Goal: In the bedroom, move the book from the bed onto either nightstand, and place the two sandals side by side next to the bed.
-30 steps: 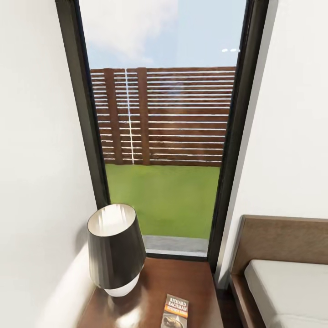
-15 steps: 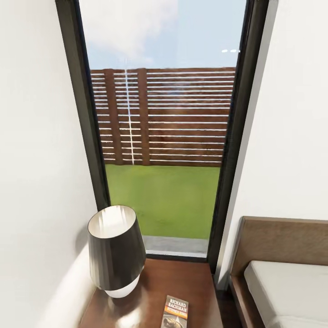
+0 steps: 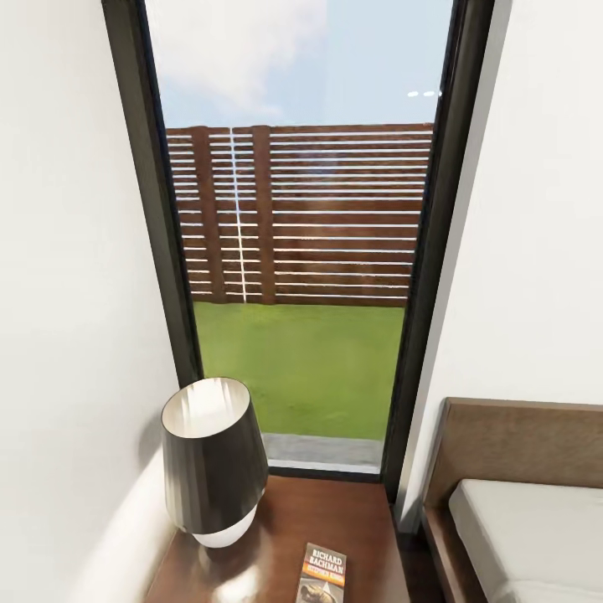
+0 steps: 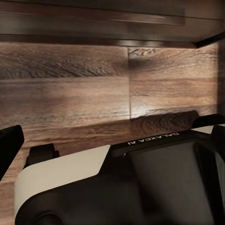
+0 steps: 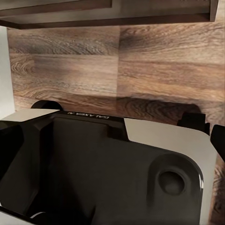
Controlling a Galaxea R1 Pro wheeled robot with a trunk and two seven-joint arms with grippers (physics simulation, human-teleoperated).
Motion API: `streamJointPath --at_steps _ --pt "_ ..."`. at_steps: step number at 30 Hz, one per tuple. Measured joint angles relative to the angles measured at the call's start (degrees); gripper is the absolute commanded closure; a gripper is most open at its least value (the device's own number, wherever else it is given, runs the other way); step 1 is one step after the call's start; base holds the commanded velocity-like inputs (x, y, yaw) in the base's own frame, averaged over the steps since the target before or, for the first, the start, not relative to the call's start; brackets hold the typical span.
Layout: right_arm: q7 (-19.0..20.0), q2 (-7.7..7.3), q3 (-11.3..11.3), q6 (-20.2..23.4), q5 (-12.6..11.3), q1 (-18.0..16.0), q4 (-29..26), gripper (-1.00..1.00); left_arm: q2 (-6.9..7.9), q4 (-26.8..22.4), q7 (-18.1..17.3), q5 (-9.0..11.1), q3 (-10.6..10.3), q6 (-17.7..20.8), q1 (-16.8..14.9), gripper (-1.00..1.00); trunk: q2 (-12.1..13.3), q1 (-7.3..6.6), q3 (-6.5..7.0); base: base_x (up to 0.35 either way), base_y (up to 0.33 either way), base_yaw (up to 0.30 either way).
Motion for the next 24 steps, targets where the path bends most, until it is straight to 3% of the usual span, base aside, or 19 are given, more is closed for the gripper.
streamJointPath --at_steps 24 --pt "-0.01 0.26 0.00 -0.02 -0.09 0.00 0.01 -1.00 0.06 -0.09 0.01 -0.21 0.00 -0.06 0.00 -1.00 0.00 0.00 0.00 0.000 0.000 0.000"
